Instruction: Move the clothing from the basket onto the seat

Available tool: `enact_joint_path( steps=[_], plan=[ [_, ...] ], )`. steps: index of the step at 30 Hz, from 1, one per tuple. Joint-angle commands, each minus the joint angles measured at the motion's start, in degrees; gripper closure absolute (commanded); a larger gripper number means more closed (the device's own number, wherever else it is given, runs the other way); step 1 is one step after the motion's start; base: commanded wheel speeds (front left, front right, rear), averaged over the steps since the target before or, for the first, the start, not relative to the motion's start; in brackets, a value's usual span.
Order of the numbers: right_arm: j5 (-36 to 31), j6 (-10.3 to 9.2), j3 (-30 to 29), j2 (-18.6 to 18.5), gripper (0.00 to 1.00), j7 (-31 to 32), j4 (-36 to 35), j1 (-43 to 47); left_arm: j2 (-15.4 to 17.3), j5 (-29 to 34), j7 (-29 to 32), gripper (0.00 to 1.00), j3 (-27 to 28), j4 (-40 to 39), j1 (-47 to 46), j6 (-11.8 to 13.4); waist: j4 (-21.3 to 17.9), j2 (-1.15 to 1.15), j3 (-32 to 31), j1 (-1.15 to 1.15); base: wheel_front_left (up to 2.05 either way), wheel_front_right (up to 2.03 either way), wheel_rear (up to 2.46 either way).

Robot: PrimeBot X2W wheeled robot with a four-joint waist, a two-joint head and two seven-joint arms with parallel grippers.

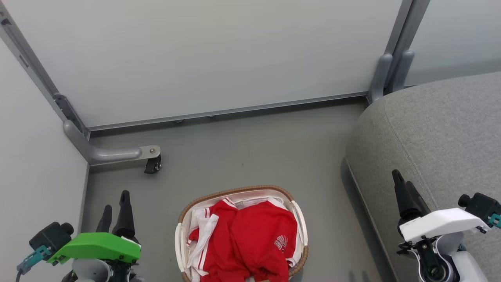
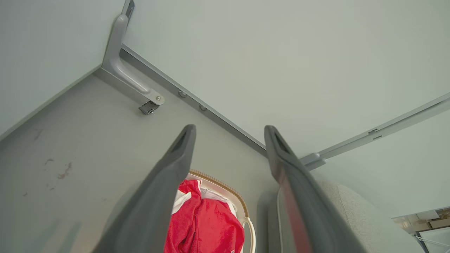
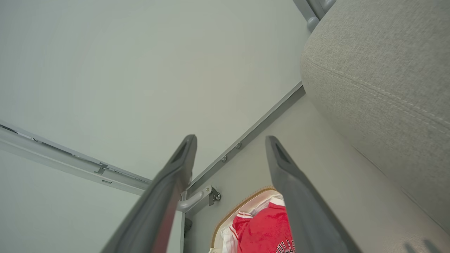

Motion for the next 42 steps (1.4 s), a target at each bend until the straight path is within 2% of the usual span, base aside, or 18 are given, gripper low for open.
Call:
enact_joint_path(
  steps=[1, 14, 24, 42],
  plan=[
    [-2.41, 0.01, 0.39, -0.73, 0.0, -0.79, -0.27, -1.74, 1.16, 2.61, -0.63, 0.0, -0.7, -0.51, -1.64, 0.7, 0.03, 0.0, -0.01, 0.0, 0.0, 0.0, 0.0],
    [-12.68, 0.01, 2.44, -1.32, 0.0, -3.29, 1.24, -2.44, 3.82, 12.46, -3.09, 0.0, -6.49, -0.15, -2.48, 4.52, 0.39, 0.0, 0.26, 0.0, 0.0, 0.0, 0.0],
    [-19.59, 0.01, 3.84, -1.8, 0.0, -4.97, 2.53, -2.71, 4.74, 18.25, -4.8, 0.0, -9.2, 0.96, -2.63, 5.95, 0.61, 0.0, 0.09, 0.0, 0.0, 0.0, 0.0],
    [-30.53, 0.01, 5.65, -2.18, 0.0, -7.71, 3.9, -3.09, 4.44, 28.35, -7.5, 0.0, -10.17, 0.97, -1.47, 5.8, 0.58, 0.0, 0.7, 0.0, 0.0, 0.0, 0.0]
  ],
)
